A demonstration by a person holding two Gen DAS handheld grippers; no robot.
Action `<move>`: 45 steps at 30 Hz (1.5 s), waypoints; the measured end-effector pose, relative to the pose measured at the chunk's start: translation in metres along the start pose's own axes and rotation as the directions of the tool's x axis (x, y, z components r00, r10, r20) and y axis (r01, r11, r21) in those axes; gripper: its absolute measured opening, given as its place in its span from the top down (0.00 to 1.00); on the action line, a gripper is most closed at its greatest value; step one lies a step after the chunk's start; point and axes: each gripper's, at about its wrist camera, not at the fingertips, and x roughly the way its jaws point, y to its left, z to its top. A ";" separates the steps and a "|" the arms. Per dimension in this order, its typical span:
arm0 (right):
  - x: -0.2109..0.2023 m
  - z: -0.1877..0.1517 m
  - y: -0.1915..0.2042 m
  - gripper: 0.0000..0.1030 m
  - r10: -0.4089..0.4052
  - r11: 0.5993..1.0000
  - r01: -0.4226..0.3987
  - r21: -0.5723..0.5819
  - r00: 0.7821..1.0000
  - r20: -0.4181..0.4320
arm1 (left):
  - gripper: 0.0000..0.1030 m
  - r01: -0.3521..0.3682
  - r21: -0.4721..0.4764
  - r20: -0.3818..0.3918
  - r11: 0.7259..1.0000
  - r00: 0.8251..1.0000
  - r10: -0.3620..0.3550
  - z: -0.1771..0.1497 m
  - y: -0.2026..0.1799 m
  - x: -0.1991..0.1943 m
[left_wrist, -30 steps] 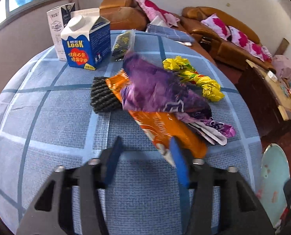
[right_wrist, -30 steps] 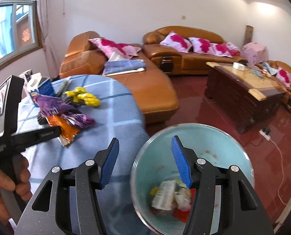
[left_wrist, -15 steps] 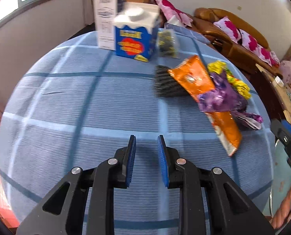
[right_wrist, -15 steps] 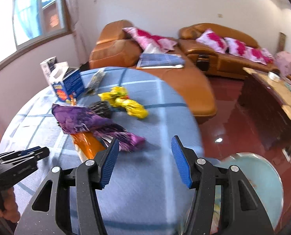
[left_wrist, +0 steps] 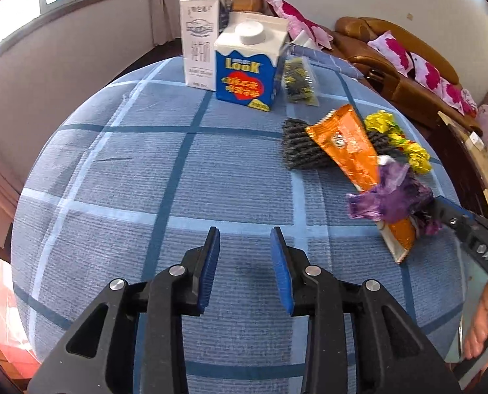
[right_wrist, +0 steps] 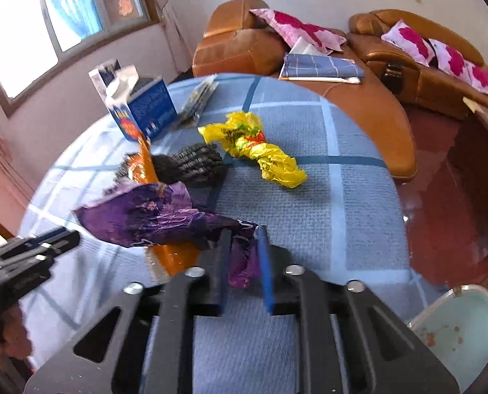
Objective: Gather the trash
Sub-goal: 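Grasp the orange snack wrapper with the left gripper while the right grasps the purple bag, then lift the orange wrapper with the left gripper while the right carries the purple bag over the bucket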
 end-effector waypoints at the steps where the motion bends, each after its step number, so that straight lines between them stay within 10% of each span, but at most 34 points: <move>1: -0.005 0.000 -0.001 0.94 0.005 1.000 -0.005 0.011 1.000 0.015 | 0.68 0.003 0.002 0.002 1.000 1.000 -0.003 0.000 -0.003 0.000; 14: -0.073 0.005 -0.042 0.99 -0.133 0.971 0.082 0.225 0.965 0.225 | 0.47 0.020 0.018 0.067 1.000 0.998 -0.021 0.022 -0.049 -0.004; 19: -0.052 0.006 -0.047 0.96 -0.121 0.983 0.096 0.154 0.980 0.161 | 0.46 0.030 0.003 0.054 1.000 0.998 -0.031 0.029 -0.070 0.005; 22: -0.033 0.009 -0.048 0.69 -0.071 0.991 0.058 0.123 0.992 0.106 | 0.42 0.040 -0.016 0.039 0.999 0.998 -0.040 0.028 -0.080 0.009; 31: 0.002 0.011 -0.048 0.64 -0.015 0.999 0.015 0.035 1.000 -0.001 | 0.39 0.019 -0.013 -0.030 1.000 0.999 -0.020 0.023 -0.099 0.041; 35: 0.004 0.001 -0.038 0.66 -0.061 0.998 0.061 -0.029 0.998 -0.001 | 0.69 0.059 0.007 -0.023 0.998 0.998 -0.059 0.019 -0.089 0.036; 39: -0.002 -0.003 -0.027 0.90 -0.112 0.992 0.113 -0.062 0.994 0.015 | 0.75 0.087 0.009 -0.027 0.996 0.996 -0.086 0.012 -0.075 0.027; 45: -0.026 -0.014 -0.015 0.93 -0.107 0.994 0.108 -0.021 0.992 0.062 | 0.78 0.037 0.080 0.018 0.996 0.999 -0.038 -0.008 -0.059 0.001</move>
